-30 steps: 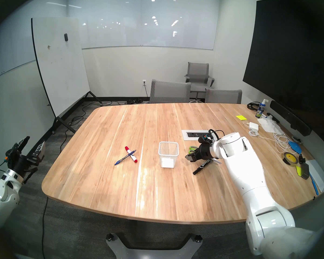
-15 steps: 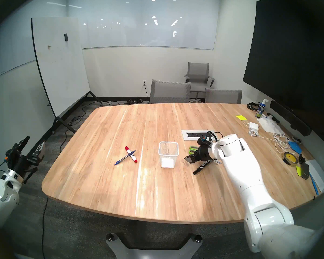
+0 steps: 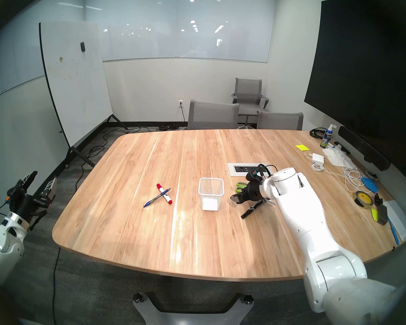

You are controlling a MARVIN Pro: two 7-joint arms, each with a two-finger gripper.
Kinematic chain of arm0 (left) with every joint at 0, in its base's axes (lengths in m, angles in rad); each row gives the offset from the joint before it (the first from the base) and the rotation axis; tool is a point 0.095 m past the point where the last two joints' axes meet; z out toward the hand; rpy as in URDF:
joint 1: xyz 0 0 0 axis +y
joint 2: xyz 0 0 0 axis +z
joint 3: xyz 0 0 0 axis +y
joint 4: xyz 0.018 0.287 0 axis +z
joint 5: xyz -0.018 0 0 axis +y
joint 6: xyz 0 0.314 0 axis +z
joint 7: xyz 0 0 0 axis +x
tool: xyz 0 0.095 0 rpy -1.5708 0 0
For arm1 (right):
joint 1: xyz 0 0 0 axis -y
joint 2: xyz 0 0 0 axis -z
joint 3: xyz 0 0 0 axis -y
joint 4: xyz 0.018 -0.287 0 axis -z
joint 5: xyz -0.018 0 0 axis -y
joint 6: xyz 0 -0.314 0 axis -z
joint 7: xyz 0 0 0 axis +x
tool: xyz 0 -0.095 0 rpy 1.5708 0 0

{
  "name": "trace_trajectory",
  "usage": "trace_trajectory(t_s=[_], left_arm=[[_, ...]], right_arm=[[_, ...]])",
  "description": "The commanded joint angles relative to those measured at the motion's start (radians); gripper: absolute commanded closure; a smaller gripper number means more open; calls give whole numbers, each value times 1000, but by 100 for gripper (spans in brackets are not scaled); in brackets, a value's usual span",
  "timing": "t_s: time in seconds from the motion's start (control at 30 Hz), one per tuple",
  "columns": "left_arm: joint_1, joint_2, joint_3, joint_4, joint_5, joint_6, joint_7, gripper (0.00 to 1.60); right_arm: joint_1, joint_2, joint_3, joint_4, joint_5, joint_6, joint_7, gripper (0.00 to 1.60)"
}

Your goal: Place the pen, the marker, and the scissors into the pen holder

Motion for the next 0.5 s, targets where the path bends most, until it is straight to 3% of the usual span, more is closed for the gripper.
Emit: trace_trajectory(t_s=[0.0, 0.47], left_arm=[[2, -1, -14, -5, -1, -2, 0, 0], [2, -1, -14, -5, -1, -1, 0, 0]], right_arm=[[41, 10, -35, -8, -27, -19, 11, 0], [24, 61, -78, -72, -70, -31, 93, 0]])
